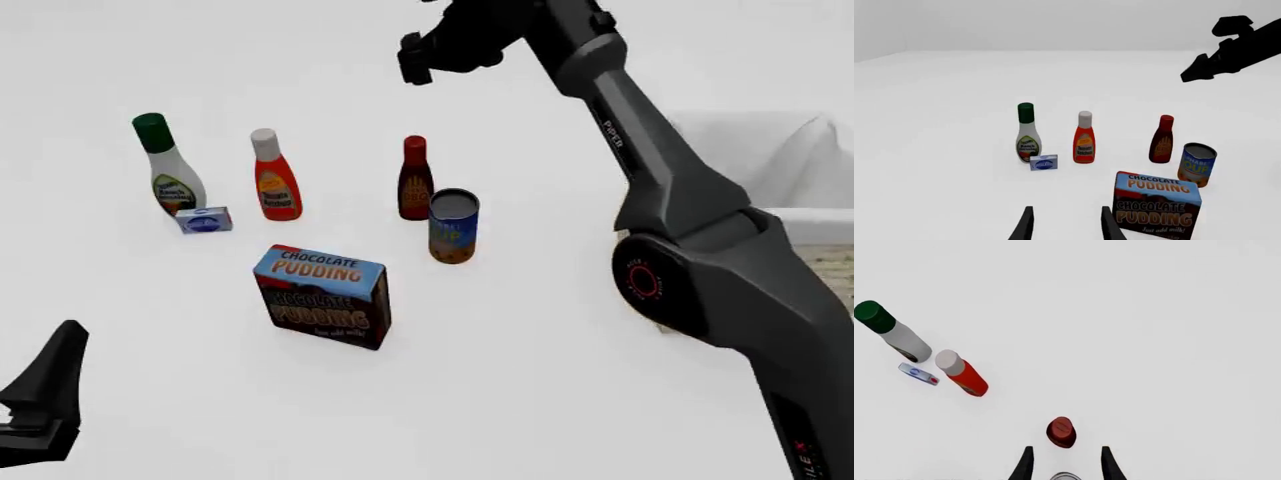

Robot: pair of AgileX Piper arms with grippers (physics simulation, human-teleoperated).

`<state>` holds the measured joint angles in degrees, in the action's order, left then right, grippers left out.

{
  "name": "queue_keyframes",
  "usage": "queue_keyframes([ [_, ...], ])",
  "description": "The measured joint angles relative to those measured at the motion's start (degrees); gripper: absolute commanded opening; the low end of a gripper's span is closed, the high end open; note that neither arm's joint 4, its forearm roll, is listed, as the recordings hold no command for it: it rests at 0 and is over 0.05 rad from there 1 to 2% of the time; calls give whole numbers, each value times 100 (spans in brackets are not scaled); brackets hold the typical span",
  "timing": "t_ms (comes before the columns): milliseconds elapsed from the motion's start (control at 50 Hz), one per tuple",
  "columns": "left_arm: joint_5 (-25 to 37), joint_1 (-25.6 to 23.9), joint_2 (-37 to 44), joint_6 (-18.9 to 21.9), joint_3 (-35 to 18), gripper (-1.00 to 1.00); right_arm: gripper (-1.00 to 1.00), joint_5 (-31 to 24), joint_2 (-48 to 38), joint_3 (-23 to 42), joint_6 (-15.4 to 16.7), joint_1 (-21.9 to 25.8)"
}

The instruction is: Pick the bbq sauce and place it in the basket.

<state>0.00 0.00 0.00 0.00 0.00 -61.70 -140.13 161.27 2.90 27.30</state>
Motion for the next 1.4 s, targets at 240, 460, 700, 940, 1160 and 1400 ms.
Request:
queue_keyframes([
  [240, 0, 0, 0, 0, 0, 100, 100, 46, -302, 60, -14, 29],
  [460, 0, 0, 0, 0, 0, 100, 100, 155, -542, 80, -21, -3],
  [700, 0, 0, 0, 0, 0, 100, 100, 269, -753, 80, 30, -59],
  [940, 0, 0, 0, 0, 0, 100, 100, 402, -925, 82, 141, -105],
  [1160, 0, 0, 0, 0, 0, 100, 100, 564, -1046, 83, 170, -81],
  [1400, 0, 0, 0, 0, 0, 100, 100, 719, -1178, 83, 155, -14],
])
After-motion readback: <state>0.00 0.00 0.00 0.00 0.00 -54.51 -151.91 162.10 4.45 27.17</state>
